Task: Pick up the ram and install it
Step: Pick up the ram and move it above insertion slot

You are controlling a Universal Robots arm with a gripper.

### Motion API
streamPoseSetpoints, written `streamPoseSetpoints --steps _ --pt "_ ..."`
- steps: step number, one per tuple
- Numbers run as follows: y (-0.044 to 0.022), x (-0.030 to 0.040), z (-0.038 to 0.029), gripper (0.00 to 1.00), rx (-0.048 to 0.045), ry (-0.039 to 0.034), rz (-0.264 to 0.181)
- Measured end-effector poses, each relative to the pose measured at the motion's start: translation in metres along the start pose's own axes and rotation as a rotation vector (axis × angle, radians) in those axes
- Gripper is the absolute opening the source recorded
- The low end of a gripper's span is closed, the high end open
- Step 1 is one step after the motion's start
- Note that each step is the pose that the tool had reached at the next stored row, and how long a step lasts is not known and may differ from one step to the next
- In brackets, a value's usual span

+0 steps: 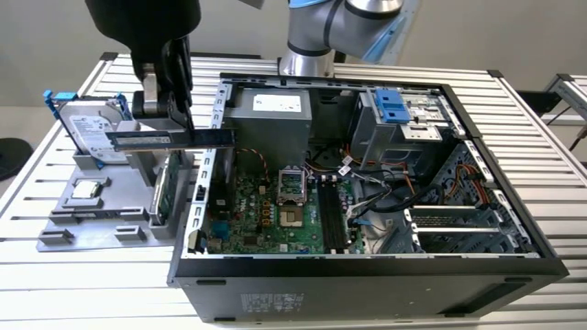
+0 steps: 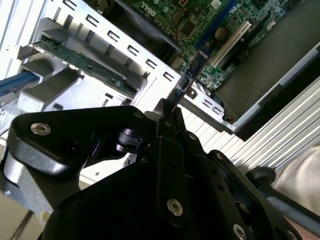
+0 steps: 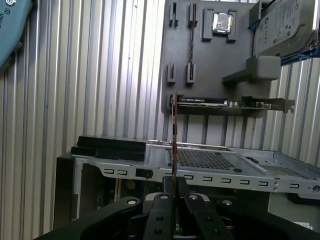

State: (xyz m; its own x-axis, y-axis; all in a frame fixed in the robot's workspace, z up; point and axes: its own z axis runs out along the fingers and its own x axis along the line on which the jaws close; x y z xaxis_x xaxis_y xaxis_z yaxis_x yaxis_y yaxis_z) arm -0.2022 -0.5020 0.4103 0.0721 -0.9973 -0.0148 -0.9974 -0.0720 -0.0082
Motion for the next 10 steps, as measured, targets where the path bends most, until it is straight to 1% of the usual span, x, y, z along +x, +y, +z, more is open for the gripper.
streamPoseSetpoints --steps 10 --pt "-0.0087 0.0006 0.0001 0.0 0.0 0.0 0.0"
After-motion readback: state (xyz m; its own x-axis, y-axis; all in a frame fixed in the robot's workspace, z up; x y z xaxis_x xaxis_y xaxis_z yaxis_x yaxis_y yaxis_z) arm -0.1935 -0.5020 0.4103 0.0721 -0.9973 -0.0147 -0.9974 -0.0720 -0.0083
